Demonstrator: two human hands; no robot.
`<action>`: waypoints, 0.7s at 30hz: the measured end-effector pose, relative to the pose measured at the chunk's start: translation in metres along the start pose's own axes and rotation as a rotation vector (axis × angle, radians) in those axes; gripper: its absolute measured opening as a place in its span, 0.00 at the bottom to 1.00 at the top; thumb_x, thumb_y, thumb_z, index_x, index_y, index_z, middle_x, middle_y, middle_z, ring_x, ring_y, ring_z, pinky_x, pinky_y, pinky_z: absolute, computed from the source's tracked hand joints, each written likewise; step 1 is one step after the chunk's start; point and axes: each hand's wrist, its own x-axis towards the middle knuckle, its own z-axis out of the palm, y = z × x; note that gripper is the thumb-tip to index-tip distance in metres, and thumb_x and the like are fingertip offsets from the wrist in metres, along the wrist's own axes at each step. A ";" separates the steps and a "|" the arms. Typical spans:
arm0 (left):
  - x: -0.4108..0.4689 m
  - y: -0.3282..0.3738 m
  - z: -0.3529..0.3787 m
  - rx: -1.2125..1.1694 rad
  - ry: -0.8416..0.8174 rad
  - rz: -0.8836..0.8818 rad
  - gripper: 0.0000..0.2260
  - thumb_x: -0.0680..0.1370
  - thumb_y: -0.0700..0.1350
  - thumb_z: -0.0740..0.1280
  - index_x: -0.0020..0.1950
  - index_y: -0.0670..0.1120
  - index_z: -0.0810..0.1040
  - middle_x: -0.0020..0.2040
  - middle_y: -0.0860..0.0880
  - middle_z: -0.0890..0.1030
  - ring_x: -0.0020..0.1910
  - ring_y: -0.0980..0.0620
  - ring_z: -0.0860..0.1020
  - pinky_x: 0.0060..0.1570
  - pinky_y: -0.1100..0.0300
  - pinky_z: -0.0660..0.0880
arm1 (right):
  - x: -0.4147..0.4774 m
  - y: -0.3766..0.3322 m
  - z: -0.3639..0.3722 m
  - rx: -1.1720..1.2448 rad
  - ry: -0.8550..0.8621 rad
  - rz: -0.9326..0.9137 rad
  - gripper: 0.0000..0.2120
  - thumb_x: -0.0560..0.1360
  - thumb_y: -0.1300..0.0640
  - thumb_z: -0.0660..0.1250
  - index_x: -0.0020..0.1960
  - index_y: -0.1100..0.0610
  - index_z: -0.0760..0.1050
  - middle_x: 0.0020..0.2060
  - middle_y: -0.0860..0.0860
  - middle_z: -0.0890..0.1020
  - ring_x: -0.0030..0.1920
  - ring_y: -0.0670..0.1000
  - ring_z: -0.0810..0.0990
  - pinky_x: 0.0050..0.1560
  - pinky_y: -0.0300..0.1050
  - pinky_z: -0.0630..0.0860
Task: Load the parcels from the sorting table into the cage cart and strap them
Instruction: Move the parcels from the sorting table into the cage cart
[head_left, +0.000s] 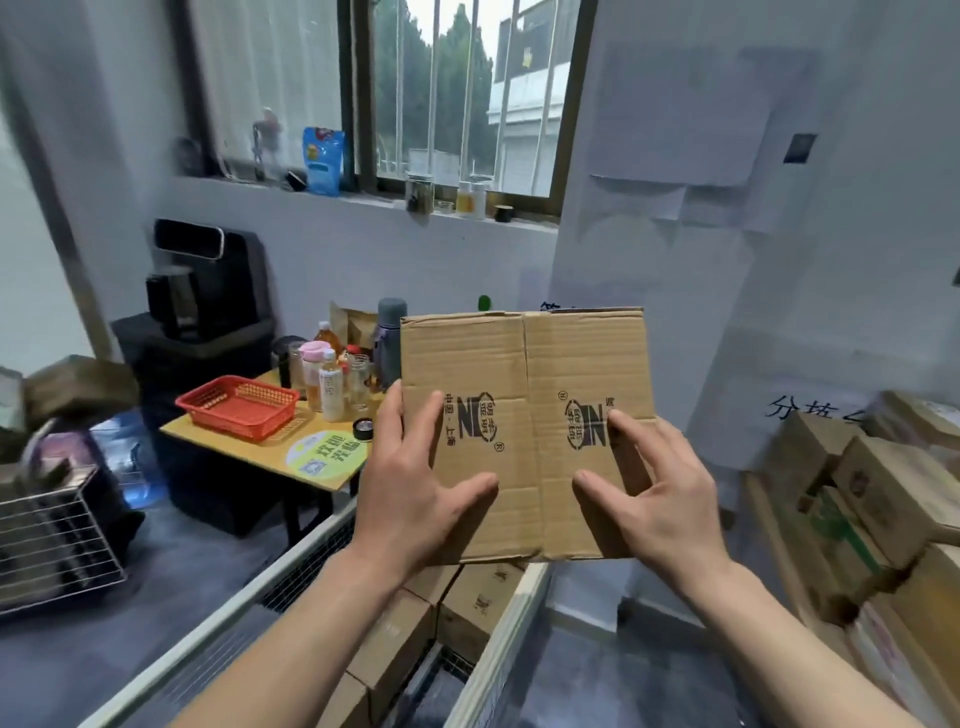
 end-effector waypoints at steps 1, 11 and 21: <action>0.005 -0.004 -0.002 0.012 0.021 -0.009 0.43 0.63 0.54 0.81 0.74 0.45 0.69 0.78 0.40 0.59 0.77 0.44 0.58 0.71 0.56 0.56 | 0.009 0.001 0.008 0.012 -0.008 -0.024 0.33 0.64 0.51 0.82 0.67 0.51 0.77 0.54 0.46 0.79 0.54 0.41 0.75 0.58 0.23 0.65; 0.043 -0.019 0.014 0.252 0.210 -0.107 0.43 0.64 0.57 0.80 0.74 0.44 0.69 0.78 0.39 0.60 0.76 0.42 0.60 0.68 0.53 0.59 | 0.099 0.040 0.072 0.190 -0.107 -0.189 0.32 0.66 0.43 0.79 0.67 0.49 0.77 0.57 0.49 0.80 0.59 0.48 0.78 0.60 0.49 0.77; 0.045 -0.024 0.032 0.405 0.326 -0.266 0.43 0.64 0.56 0.80 0.75 0.44 0.68 0.78 0.39 0.59 0.78 0.45 0.57 0.71 0.55 0.54 | 0.139 0.065 0.122 0.330 -0.238 -0.309 0.33 0.65 0.42 0.78 0.68 0.51 0.77 0.58 0.53 0.79 0.57 0.47 0.75 0.58 0.44 0.74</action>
